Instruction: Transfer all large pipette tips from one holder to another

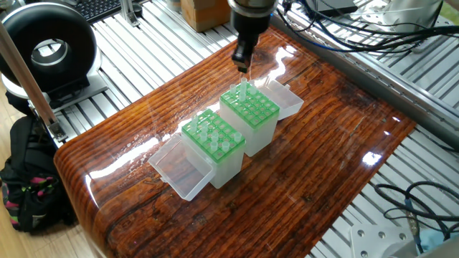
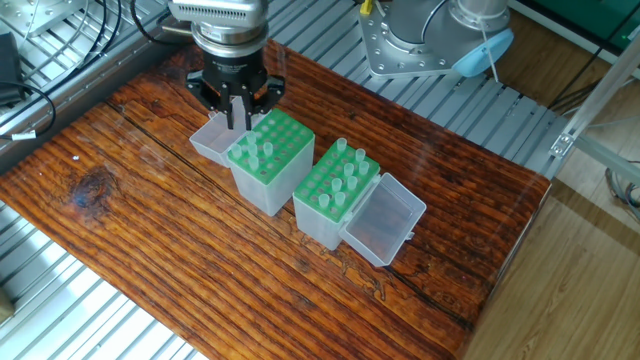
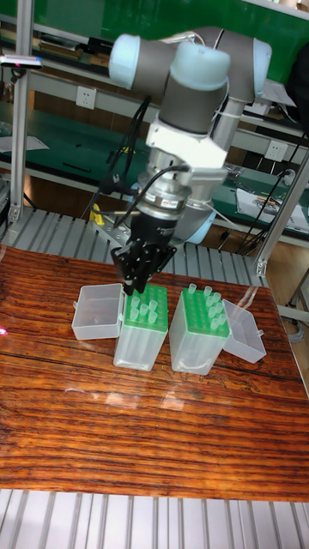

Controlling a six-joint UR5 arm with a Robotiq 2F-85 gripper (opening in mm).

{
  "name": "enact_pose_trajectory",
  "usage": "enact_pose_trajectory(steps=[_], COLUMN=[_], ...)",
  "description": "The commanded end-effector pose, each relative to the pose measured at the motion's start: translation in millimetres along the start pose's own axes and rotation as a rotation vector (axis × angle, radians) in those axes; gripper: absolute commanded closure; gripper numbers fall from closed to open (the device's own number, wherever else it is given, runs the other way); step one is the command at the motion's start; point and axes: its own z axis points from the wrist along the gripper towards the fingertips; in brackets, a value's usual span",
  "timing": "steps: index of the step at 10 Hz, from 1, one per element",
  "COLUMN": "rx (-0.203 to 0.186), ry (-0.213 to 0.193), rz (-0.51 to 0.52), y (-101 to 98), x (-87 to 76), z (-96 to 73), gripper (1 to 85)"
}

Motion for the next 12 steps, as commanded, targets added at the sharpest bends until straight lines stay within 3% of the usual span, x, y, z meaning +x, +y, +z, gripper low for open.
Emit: enact_pose_trajectory(steps=[1, 5, 8, 12], rx=[-0.046, -0.053, -0.086, -0.1], ry=[-0.011, -0.013, -0.009, -0.014], rz=[-0.054, -0.057, -0.052, -0.041], y=[9.4, 12.9, 22.6, 27.2], x=[9.8, 9.0, 8.3, 1.0], z=[16.3, 19.1, 18.6, 15.9], gripper=[52.3, 49.3, 49.3, 49.0])
